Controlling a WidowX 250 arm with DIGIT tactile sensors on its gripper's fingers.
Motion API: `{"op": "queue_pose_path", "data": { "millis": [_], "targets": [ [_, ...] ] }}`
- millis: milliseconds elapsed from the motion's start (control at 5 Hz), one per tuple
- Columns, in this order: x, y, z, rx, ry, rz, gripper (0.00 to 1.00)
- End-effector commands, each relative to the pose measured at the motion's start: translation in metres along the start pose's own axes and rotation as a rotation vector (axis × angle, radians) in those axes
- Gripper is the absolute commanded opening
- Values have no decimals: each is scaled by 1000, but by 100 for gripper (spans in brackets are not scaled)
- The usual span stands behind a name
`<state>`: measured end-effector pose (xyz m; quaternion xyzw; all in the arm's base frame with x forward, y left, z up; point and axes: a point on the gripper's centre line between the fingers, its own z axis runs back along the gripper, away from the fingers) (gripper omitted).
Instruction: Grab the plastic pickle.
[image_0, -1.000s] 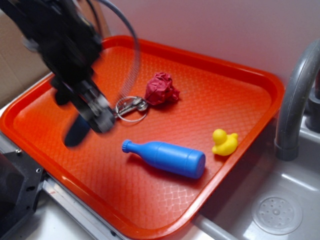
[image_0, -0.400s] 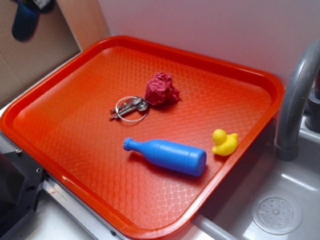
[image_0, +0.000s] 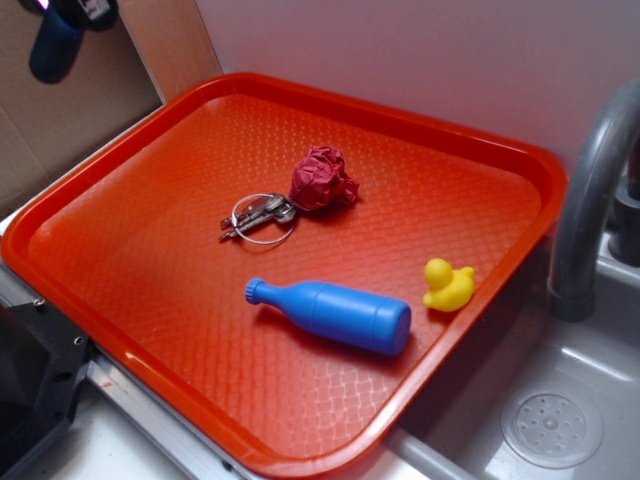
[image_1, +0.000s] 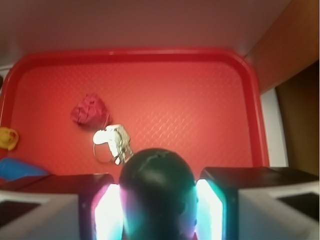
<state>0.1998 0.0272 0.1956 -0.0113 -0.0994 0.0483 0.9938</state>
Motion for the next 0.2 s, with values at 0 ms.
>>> {"op": "queue_pose_path", "data": {
  "millis": [0],
  "targets": [
    [-6, -5, 8, -5, -28, -11, 0]
  ]
}}
